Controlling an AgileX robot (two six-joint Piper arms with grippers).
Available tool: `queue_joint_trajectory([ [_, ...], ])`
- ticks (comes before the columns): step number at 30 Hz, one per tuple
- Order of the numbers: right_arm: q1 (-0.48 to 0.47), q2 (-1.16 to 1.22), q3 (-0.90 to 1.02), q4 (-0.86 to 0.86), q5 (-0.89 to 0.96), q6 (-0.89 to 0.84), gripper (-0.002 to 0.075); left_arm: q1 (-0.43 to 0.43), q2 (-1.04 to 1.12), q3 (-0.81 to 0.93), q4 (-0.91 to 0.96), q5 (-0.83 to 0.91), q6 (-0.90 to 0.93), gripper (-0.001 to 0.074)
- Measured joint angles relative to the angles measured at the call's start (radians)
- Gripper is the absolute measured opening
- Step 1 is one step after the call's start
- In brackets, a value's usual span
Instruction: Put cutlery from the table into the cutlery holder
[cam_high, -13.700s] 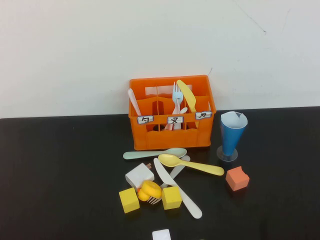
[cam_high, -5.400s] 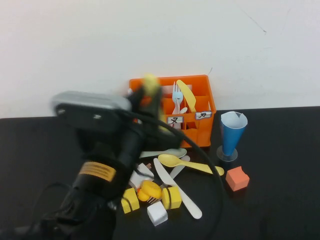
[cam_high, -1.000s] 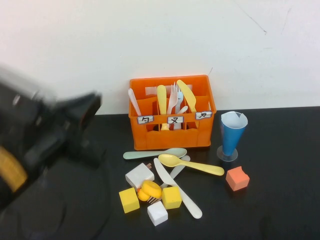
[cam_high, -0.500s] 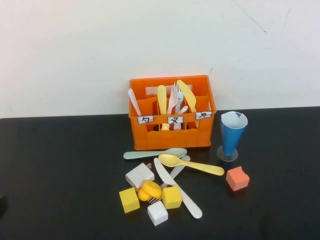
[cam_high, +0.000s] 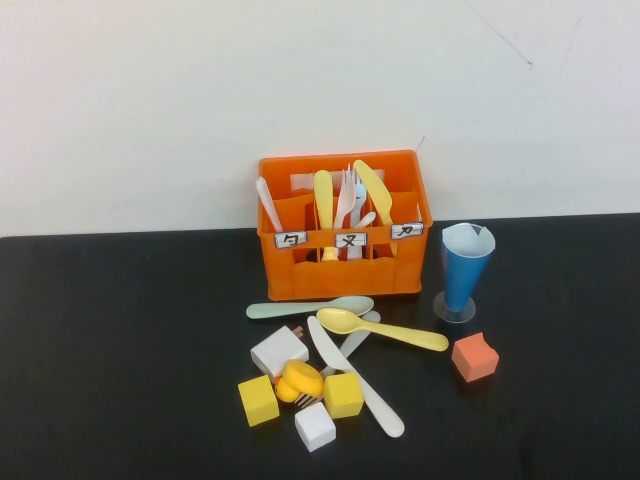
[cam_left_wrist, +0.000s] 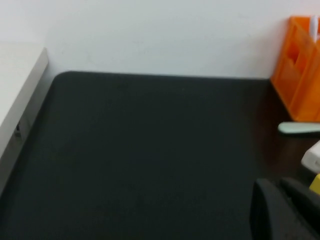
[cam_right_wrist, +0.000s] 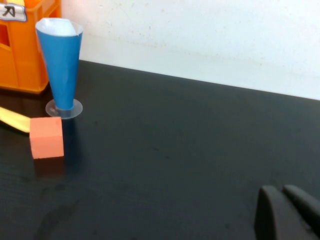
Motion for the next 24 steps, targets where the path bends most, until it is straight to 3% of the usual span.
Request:
queue_joint_trajectory([
  [9,0.0,0.0,-0.002,0.0,0.002,0.0,-0.0003,0.093,-0.002,0.124,-0.085,-0.107,0.093,0.0],
  [24,0.0,0.0,-0.002,0.0,0.002,0.0,-0.0003,0.095,-0.004,0.133,-0.128,-0.147,0.107,0.0],
])
